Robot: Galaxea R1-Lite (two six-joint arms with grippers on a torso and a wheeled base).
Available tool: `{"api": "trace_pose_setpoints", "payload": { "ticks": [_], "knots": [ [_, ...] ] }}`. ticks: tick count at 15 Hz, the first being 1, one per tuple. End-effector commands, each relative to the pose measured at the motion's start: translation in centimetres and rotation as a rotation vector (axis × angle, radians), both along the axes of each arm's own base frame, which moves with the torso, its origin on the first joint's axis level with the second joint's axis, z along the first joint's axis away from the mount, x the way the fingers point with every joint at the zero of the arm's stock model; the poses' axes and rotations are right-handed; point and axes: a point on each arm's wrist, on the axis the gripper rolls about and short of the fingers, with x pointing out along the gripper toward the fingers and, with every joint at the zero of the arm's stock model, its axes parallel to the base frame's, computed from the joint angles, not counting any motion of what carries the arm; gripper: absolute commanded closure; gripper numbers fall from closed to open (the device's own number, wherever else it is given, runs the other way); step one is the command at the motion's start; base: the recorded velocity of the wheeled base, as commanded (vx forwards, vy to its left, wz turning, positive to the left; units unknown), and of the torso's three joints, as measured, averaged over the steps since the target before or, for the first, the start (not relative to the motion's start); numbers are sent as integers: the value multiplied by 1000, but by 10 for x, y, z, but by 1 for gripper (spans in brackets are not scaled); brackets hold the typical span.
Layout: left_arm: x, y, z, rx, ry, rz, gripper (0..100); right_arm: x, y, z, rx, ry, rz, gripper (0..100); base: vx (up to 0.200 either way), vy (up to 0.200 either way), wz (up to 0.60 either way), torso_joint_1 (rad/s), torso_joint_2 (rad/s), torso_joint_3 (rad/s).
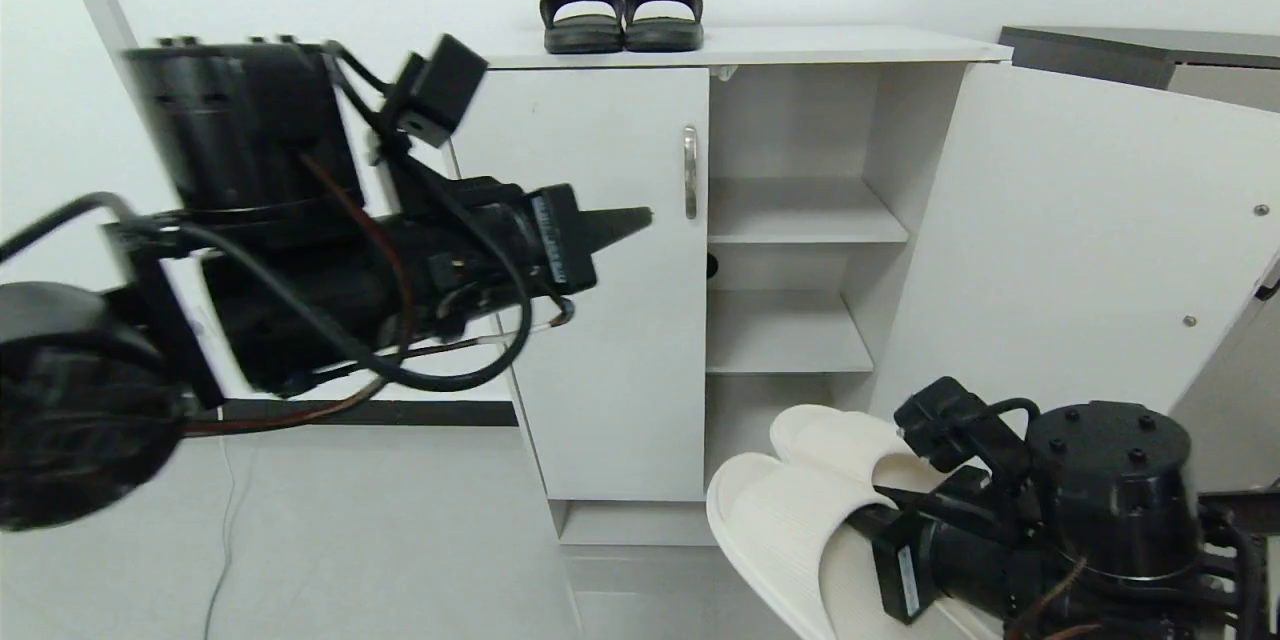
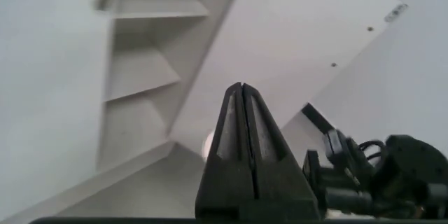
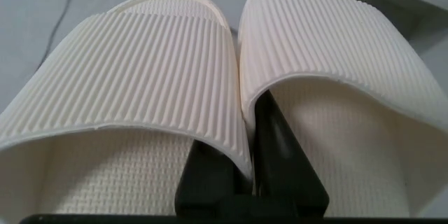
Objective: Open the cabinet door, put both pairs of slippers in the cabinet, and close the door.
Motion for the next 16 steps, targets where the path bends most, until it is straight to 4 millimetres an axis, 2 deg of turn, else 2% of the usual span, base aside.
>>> {"api": "trace_pose_setpoints", "payload": {
  "ticks": [1, 4, 7, 8, 9, 12, 14, 16],
  "knots": [
    [-74, 63, 15, -7, -52, 205, 100, 25, 20, -13, -12, 1, -130, 100, 0, 0, 0, 0, 0, 0],
    [-130, 112, -5, 71, -71, 453, 100, 39, 29, -11, -19, -45, -266, 100, 0, 0, 0, 0, 0, 0],
    [-177, 147, -47, 197, -114, 760, 100, 44, 29, -12, -20, -48, -292, 100, 0, 0, 0, 0, 0, 0],
    [-185, 151, -56, 207, -121, 806, 100, 45, 29, -13, -23, -46, -293, 100, 0, 0, 0, 0, 0, 0],
    [-202, 157, -76, 212, -127, 921, 100, 49, 30, -15, -25, -46, -302, 100, 0, 0, 0, 0, 0, 0],
    [-227, 162, -114, 212, -129, 1098, 100, 50, 30, -18, -41, -48, -328, 100, 0, 0, 0, 0, 0, 0],
    [-237, 161, -141, 230, -114, 1133, 100, 50, 30, -19, -43, -45, -329, 100, 0, 0, 0, 0, 0, 0],
    [-240, 160, -159, 234, -108, 1098, 100, 50, 30, -20, -45, -44, -329, 100, 0, 0, 0, 0, 0, 0]
  ]
}}
